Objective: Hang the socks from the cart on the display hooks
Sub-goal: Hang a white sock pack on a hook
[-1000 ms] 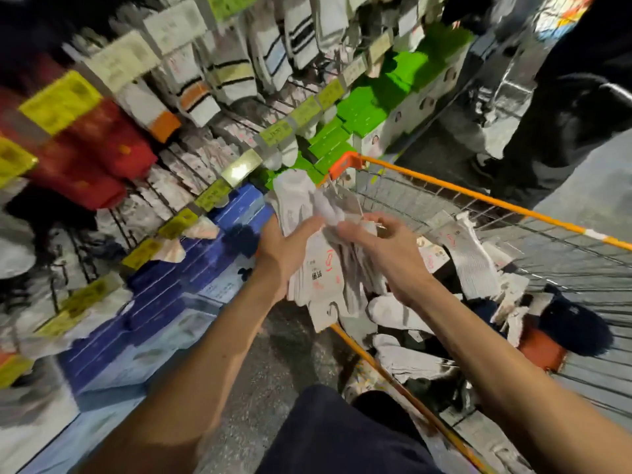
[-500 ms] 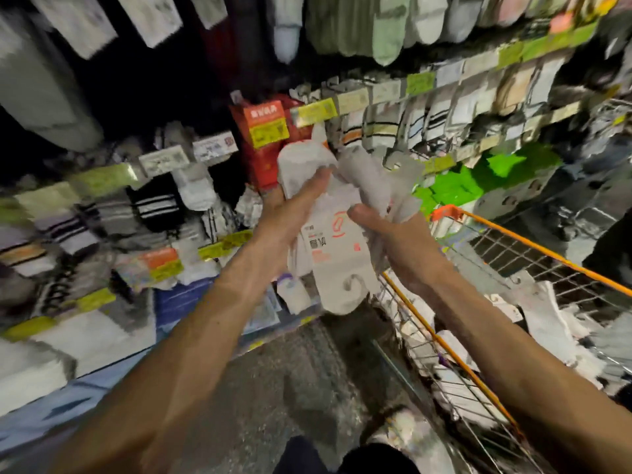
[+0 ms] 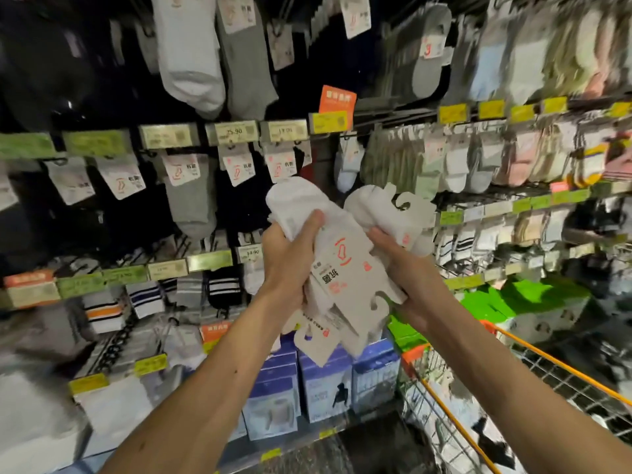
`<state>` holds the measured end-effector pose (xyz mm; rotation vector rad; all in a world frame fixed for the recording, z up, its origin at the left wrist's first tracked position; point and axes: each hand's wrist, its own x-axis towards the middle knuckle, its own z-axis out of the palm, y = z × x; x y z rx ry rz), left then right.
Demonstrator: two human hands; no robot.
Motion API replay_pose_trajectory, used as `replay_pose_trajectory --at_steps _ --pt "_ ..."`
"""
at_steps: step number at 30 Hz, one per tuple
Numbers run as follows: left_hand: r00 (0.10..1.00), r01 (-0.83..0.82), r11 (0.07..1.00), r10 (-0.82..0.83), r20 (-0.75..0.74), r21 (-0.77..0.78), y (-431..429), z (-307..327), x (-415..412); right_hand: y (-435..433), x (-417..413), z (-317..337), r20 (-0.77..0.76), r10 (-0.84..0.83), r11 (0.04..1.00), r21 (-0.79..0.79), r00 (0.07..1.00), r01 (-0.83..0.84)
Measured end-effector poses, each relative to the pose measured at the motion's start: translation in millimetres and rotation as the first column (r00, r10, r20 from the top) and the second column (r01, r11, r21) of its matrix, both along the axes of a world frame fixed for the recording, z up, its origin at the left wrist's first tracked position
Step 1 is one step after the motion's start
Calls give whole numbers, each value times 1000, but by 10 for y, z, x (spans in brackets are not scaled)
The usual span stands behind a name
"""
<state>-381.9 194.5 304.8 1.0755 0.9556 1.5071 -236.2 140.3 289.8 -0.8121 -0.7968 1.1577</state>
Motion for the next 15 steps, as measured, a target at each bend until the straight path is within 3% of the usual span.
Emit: replay_pose_trajectory --at_steps 4,7,11,15 --pt "960 -207 971 225 170 -116 167 -23 -95 -35 5 81 104 -105 994 33 989 102" --pt "925 -319 939 339 174 -132 205 -68 -58 -8 -74 151 116 -142 989 64 983 136" --pt "894 -383 921 390 220 -77 207 -19 -63 78 -140 253 168 -156 985 106 973 139" --pt "899 -398 912 409 157 -96 229 125 -184 215 -239 372 235 -165 978 168 958 127"
